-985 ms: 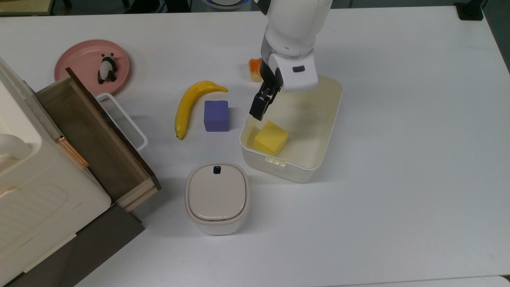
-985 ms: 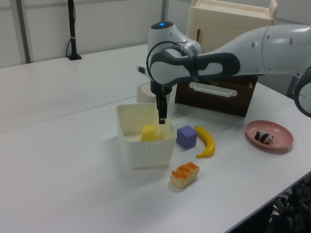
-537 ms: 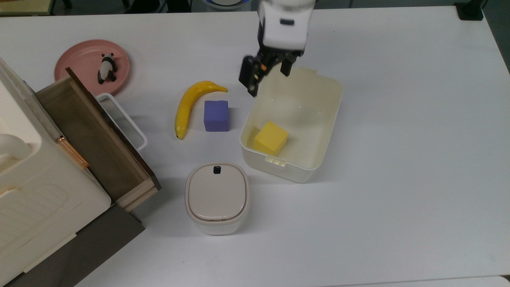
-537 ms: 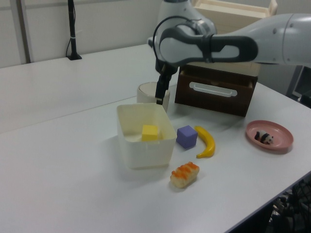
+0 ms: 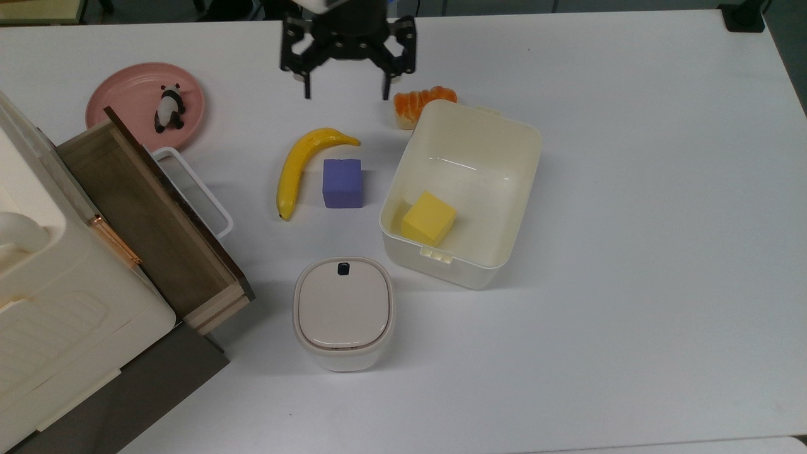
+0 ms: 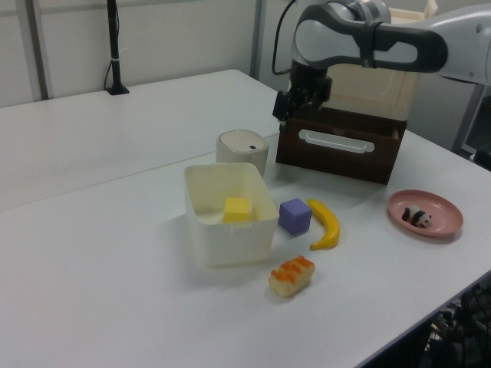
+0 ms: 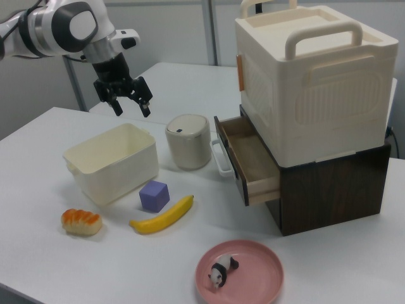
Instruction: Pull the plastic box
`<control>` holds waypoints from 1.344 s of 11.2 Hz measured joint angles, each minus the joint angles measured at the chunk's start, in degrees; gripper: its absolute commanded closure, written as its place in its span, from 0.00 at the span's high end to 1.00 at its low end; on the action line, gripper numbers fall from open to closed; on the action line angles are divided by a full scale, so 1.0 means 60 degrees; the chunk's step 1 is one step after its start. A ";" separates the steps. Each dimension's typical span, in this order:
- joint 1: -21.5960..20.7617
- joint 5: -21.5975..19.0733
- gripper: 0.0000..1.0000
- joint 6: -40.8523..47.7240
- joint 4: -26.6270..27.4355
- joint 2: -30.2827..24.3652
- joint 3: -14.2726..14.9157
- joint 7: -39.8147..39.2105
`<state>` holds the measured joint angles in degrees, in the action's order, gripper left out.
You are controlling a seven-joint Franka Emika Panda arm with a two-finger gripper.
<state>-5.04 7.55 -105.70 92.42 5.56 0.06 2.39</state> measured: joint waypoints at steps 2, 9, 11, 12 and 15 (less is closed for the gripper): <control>0.0140 0.0000 1.00 0.0432 -0.0003 -0.0206 -0.0013 0.0572; 0.0190 -0.1187 1.00 0.1019 0.0002 -0.0573 0.0006 0.0790; 0.0190 -0.1271 1.00 0.1152 0.0003 -0.0756 0.0007 0.0790; 0.0184 -0.1286 1.00 0.1316 0.0002 -0.0829 0.0004 0.0790; 0.0166 -0.1607 1.00 0.1562 -0.0003 -0.0958 -0.0008 0.0790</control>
<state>-4.04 -2.09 -96.33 92.40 -0.19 0.01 7.13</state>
